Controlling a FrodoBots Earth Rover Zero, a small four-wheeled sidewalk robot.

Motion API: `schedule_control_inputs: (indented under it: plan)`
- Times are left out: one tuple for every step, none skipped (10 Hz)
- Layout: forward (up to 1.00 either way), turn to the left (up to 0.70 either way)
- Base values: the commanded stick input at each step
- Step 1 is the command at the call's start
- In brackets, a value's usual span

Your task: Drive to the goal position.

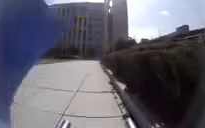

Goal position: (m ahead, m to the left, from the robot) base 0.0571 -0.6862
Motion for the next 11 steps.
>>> schedule_control_inputs:
  plan:
    - [0.70, 0.00]
    - [0.70, 0.00]
    - [0.70, 0.00]
    - [0.70, 0.00]
    - [0.70, 0.00]
    - [0.70, 0.00]
    - [0.70, 0.00]
    - [0.70, 0.00]
    - [0.70, 0.00]
    - [0.70, 0.00]
    - [0.70, 0.00]
